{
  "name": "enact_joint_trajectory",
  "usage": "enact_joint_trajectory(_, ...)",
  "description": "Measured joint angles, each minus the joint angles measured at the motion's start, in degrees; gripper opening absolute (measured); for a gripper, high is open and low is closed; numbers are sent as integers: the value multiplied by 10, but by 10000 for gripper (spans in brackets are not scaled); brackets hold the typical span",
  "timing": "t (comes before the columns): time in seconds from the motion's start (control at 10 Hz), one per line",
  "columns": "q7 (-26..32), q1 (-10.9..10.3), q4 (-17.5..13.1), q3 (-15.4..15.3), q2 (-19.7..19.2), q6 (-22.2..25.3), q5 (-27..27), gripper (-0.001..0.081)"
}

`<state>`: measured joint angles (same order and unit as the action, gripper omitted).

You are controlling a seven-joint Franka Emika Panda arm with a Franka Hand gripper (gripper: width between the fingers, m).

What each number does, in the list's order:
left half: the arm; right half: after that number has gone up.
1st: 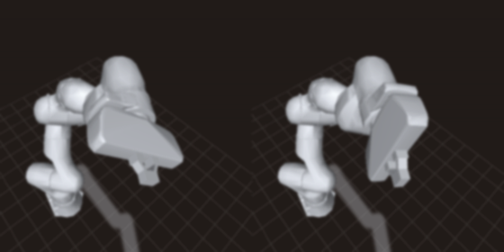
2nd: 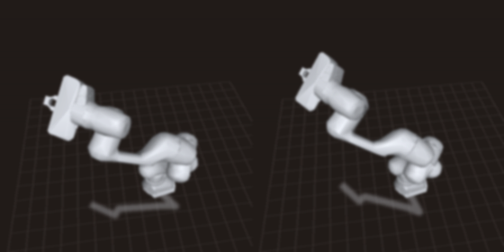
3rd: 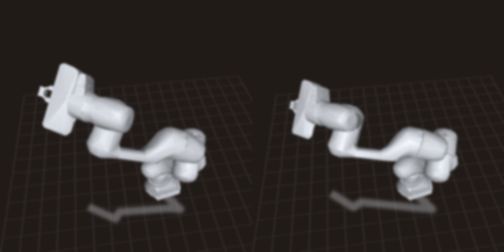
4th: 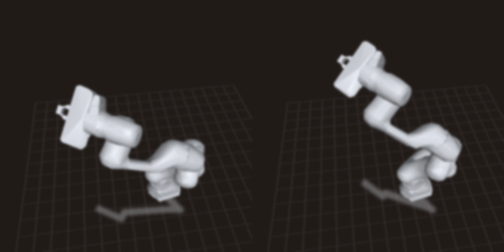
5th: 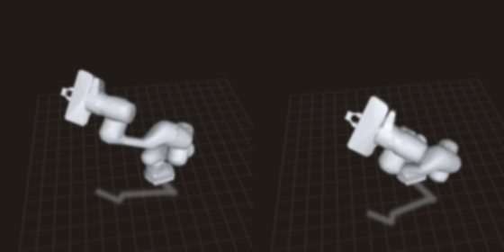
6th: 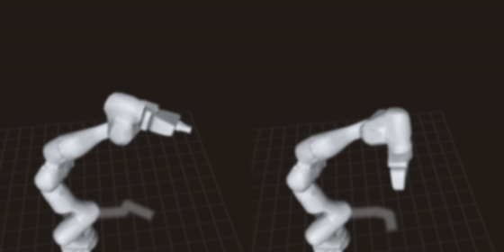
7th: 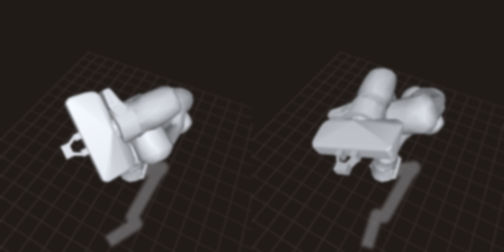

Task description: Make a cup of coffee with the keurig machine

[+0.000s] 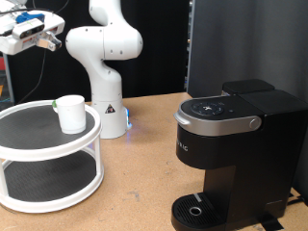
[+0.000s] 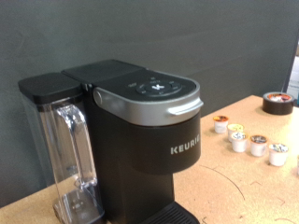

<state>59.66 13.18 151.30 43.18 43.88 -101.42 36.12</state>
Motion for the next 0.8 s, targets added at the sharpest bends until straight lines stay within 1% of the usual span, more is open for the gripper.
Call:
enact_joint_trajectory(0.3,4,6,12,0,2,-1,-22,1)
enact_joint_trajectory(0.8,28,25,20,20,12,32,-48,1)
